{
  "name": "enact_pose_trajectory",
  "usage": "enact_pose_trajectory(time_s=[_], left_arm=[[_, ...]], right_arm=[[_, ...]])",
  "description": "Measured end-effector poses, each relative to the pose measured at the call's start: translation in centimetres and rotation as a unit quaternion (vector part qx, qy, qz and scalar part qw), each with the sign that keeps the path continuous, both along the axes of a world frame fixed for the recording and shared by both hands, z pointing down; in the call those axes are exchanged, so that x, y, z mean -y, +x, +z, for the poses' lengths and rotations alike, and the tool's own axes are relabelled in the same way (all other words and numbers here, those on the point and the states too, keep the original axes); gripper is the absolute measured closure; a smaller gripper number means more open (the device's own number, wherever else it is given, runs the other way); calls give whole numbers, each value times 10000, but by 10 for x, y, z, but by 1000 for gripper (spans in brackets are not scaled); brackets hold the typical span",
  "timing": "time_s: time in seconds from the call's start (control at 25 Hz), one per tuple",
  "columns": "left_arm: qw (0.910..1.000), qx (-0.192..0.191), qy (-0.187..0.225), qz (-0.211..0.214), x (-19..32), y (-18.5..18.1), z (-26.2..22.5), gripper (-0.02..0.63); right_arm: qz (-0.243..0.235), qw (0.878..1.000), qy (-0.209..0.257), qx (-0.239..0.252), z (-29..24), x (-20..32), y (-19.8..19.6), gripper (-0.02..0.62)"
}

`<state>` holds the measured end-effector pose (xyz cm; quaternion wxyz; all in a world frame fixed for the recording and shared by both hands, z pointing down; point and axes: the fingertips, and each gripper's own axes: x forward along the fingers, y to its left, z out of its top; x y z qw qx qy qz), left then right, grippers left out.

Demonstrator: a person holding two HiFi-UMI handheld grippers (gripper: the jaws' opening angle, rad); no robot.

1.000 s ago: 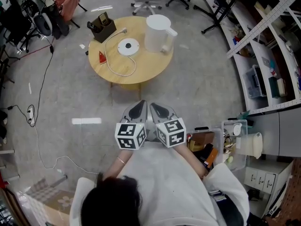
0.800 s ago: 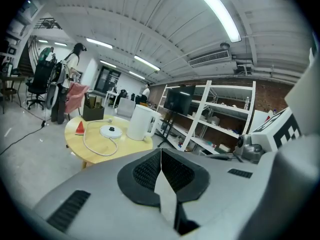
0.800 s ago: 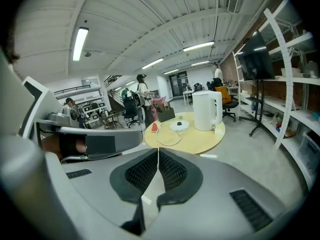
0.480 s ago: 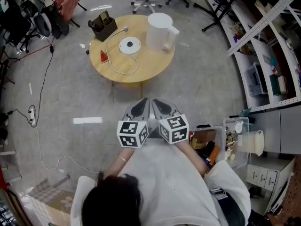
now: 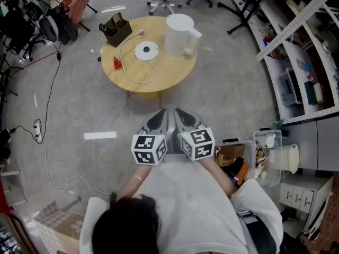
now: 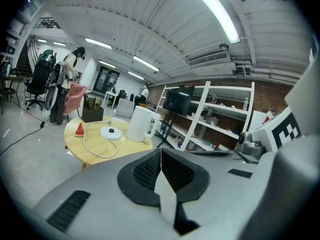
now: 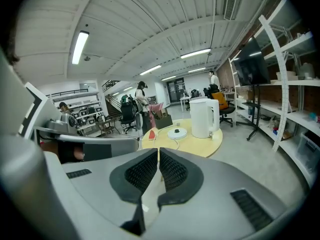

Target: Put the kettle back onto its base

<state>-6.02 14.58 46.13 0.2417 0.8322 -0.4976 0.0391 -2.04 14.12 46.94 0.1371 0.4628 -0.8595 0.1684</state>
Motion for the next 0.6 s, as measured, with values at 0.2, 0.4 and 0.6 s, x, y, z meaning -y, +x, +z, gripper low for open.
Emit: enact_pose_trajectory(time_s=[0.2,0.4,0.6], left_arm=[[10000,-1,-41,-71,2,-3,1,580],[10000,50,3,-32,7,-1,2,580],[9999,123,17,-56,16,-1,3,579]], right_arm=[[151,9997,69,-166,1,5,5,568],[116,9998,89,-125,2,10,6,568],[63,9999,107,-84,3,22,3,568]])
